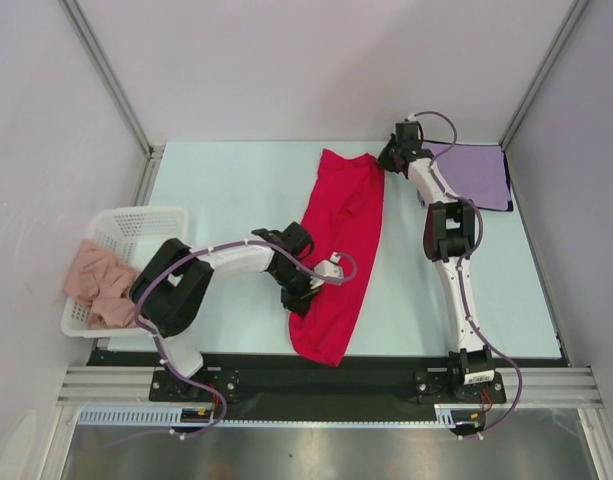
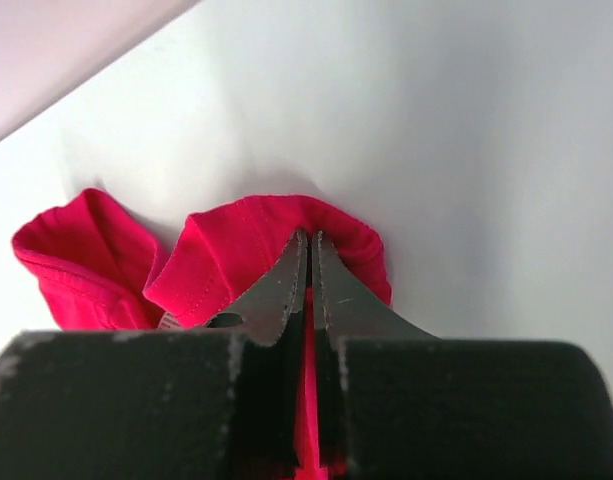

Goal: Fold and stack the t-shirts
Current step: Fold the tshirt

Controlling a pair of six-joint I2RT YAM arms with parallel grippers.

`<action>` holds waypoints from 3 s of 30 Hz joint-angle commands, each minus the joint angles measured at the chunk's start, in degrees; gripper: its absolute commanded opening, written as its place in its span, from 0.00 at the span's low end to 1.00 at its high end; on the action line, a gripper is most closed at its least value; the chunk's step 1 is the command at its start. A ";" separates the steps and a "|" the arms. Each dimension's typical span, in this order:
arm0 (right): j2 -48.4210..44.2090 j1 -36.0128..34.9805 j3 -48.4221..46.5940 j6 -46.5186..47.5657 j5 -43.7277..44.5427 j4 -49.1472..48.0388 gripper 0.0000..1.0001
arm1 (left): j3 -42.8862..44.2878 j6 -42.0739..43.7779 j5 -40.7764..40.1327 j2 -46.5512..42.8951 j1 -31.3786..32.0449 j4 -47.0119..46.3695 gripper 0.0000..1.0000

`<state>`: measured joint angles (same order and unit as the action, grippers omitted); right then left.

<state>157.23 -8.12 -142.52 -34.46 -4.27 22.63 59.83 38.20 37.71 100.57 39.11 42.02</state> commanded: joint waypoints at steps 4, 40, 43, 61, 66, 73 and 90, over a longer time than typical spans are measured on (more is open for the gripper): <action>1.33 -1.20 -5.66 -0.35 0.75 -6.19 0.07 | 1.43 -5.59 6.49 1.73 4.39 -6.35 0.02; -12.22 3.02 19.83 -5.09 -7.14 -2.67 0.40 | -14.04 -2.51 -15.12 -21.30 -4.22 7.11 0.62; -9.24 3.11 18.16 -7.11 -9.17 -5.13 0.27 | -13.26 -3.56 -16.09 -21.91 -4.22 7.11 0.62; 5.47 2.93 -5.50 -20.92 -10.14 -18.42 0.30 | -6.67 -6.91 -22.59 -14.80 -2.30 1.58 0.63; -9.17 3.46 6.34 -10.66 -9.18 -11.32 0.58 | -3.16 -5.06 -25.06 -14.62 2.80 2.62 0.62; -30.37 1.97 28.80 -1.05 -6.02 0.12 0.61 | -3.48 -1.90 -24.35 -20.06 6.84 1.49 0.64; -83.03 -24.03 97.40 -5.51 4.19 13.31 0.57 | -31.87 22.88 -14.49 -40.54 15.63 -22.13 0.59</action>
<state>79.77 -28.23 -48.75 -36.14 -3.55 31.70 30.85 52.25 25.21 62.43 51.77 26.50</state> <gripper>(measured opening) 0.580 0.583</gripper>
